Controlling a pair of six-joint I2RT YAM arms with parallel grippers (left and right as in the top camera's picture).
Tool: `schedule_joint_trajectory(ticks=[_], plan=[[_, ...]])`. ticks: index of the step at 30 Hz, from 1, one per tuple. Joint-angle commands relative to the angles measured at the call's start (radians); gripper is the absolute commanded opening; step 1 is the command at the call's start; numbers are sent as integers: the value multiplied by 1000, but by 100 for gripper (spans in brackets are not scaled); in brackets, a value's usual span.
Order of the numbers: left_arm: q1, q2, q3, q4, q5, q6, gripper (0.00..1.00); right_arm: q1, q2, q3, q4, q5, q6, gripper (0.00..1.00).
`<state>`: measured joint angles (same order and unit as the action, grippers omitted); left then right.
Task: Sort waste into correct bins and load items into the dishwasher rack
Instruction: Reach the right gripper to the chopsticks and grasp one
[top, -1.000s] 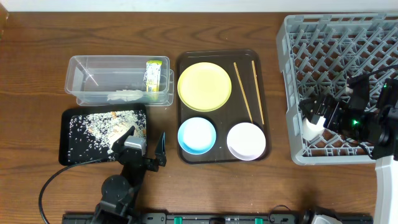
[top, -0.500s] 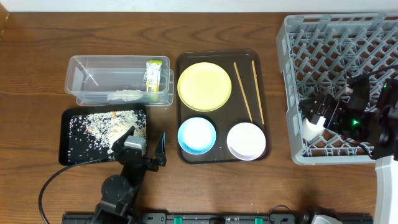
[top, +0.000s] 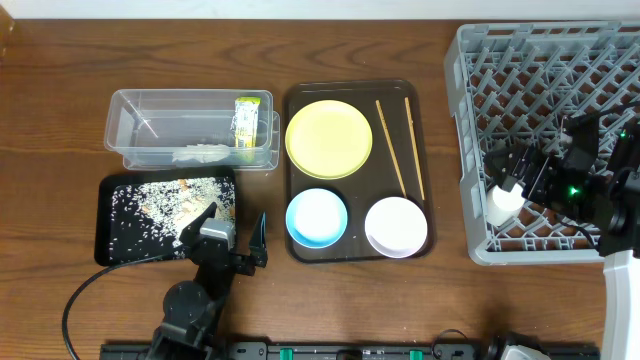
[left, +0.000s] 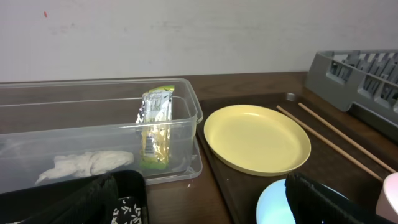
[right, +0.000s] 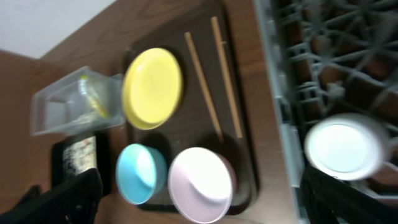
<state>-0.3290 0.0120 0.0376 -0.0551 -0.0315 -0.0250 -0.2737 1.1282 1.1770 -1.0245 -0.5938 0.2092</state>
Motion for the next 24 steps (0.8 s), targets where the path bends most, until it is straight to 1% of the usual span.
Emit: schedule_joint_trajectory(ticks=[1, 3, 5, 7, 9, 11, 13, 17, 18, 20, 24], plan=[[5, -8, -34, -14, -2, 10, 88, 81, 4, 6, 12, -179, -74, 95], [5, -8, -34, -14, -2, 10, 88, 180, 11, 6, 14, -124, -84, 93], [5, -8, -34, -14, -2, 10, 88, 333, 34, 6, 26, 40, -59, 87], [5, -8, -34, -14, -2, 10, 88, 472, 72, 6, 50, 224, -6, 81], [5, -8, -34, -14, -2, 10, 88, 592, 125, 6, 94, 401, 46, 81], [5, -8, -34, -14, -2, 10, 88, 677, 189, 6, 153, 549, 65, 77], [5, -8, -34, -14, -2, 10, 88, 720, 254, 7, 222, 634, 67, 73], [5, -8, -34, -14, -2, 10, 88, 712, 389, 7, 369, 669, 68, 58], [5, -8, -34, -14, -2, 10, 88, 701, 421, 7, 395, 681, 68, 56], [5, -8, -34, -14, -2, 10, 88, 676, 493, 7, 439, 686, 68, 55], [5, -8, -34, -14, -2, 10, 88, 658, 623, 7, 484, 623, 67, 50]])
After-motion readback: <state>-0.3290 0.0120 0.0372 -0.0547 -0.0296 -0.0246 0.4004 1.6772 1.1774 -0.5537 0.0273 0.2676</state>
